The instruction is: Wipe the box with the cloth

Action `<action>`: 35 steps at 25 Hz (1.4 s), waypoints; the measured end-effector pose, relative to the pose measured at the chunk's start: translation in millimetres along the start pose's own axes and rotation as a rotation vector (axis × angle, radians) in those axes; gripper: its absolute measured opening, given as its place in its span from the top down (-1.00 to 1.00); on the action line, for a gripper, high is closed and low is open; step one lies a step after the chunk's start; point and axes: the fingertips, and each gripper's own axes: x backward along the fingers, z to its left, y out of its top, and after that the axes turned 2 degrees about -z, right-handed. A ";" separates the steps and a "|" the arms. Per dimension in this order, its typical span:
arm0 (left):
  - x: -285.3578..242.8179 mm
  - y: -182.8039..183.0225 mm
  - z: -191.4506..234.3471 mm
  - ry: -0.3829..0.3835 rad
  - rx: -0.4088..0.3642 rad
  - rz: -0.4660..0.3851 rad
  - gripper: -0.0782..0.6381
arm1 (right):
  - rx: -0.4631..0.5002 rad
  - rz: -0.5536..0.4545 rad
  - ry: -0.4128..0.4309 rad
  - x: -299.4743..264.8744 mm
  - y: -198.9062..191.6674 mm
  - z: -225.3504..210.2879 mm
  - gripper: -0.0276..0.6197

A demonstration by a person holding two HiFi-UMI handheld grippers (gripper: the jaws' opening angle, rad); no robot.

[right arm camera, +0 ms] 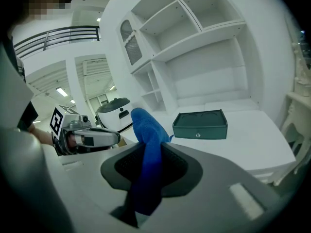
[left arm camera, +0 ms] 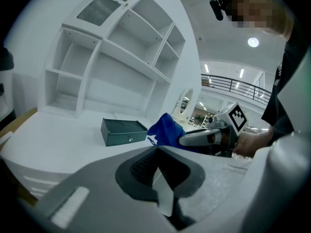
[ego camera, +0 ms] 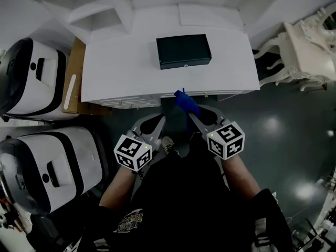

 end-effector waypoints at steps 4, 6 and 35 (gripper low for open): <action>7.8 -4.4 -3.4 -0.023 -0.013 0.003 0.78 | 0.002 -0.017 -0.012 6.4 -2.7 14.1 0.55; 10.4 -5.5 -5.2 -0.034 -0.019 0.006 0.78 | 0.000 -0.028 -0.017 9.6 -2.8 19.9 0.55; 23.2 -13.2 13.0 -0.009 0.018 -0.002 0.78 | 0.017 0.011 0.008 -11.6 -11.0 35.3 0.56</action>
